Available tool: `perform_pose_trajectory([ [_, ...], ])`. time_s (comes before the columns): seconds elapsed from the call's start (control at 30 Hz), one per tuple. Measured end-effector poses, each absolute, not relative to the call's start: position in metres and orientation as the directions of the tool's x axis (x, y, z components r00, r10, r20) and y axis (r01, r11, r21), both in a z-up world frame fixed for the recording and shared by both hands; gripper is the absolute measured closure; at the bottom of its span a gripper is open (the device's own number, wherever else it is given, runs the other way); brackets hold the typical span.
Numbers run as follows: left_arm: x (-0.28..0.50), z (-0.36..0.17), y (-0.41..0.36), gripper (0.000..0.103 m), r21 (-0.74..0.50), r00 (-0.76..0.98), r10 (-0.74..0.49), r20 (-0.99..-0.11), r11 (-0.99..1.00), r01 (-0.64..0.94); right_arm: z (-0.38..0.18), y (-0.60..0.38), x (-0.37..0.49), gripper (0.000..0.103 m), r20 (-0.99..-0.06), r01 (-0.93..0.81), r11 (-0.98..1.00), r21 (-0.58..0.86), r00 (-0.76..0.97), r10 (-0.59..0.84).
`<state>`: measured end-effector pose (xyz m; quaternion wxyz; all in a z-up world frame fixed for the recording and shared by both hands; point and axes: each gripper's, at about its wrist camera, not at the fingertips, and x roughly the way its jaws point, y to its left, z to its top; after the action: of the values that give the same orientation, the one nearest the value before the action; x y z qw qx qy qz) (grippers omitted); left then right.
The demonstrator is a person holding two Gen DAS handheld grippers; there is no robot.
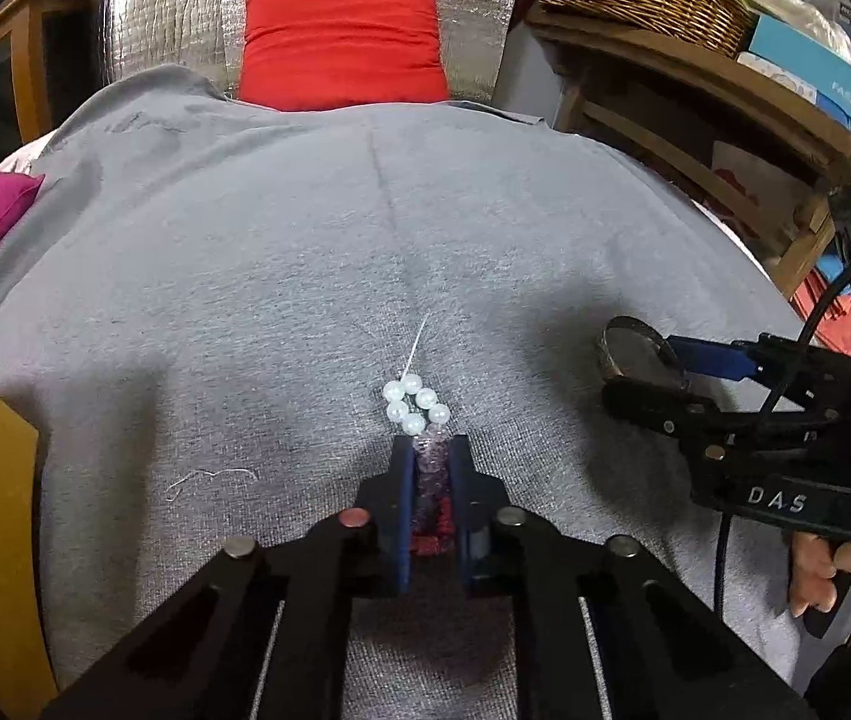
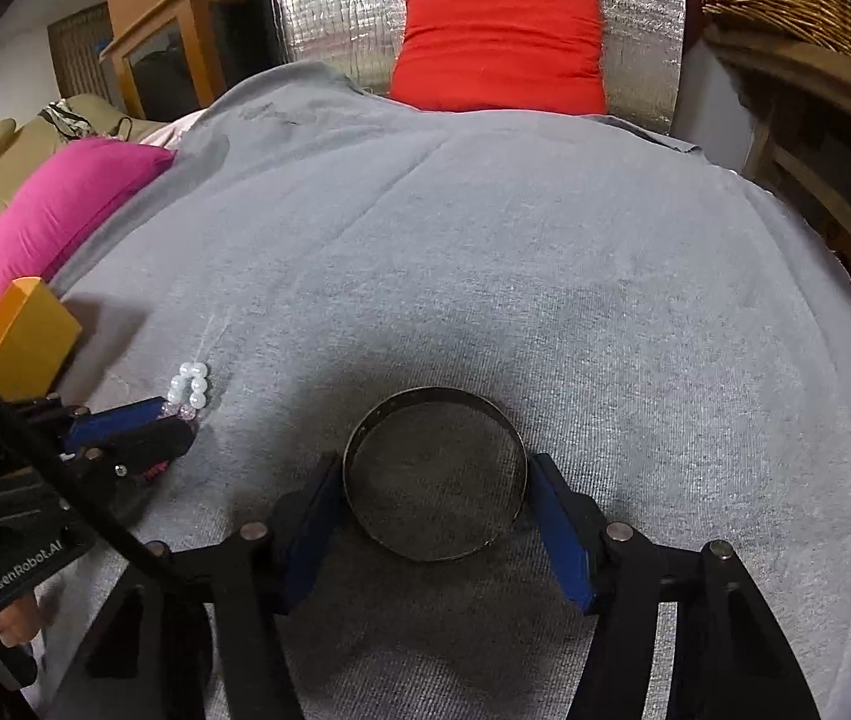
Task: Organize jewelry
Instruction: 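Carry the silver bangle and pink-white bracelet in both grippers over the orange box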
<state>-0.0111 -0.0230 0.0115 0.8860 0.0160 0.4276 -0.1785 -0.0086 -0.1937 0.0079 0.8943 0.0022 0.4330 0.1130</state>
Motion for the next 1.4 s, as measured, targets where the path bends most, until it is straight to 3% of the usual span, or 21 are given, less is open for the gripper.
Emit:
perform_pose_trajectory([
  [0.93, -0.045, 0.053, -0.017, 0.096, -0.121, 0.655, -0.325, -0.683, 0.934, 0.337, 0.027, -0.212, -0.038, 0.038, -0.735, -0.185, 0.966, 0.182, 0.627, 0.259],
  [1.4, -0.088, 0.092, 0.002, 0.096, -0.169, 0.728, -0.334, -0.599, 0.941, 0.293, 0.045, -0.204, -0.056, 0.039, -0.699, -0.217, 0.952, 0.218, 0.646, 0.307],
])
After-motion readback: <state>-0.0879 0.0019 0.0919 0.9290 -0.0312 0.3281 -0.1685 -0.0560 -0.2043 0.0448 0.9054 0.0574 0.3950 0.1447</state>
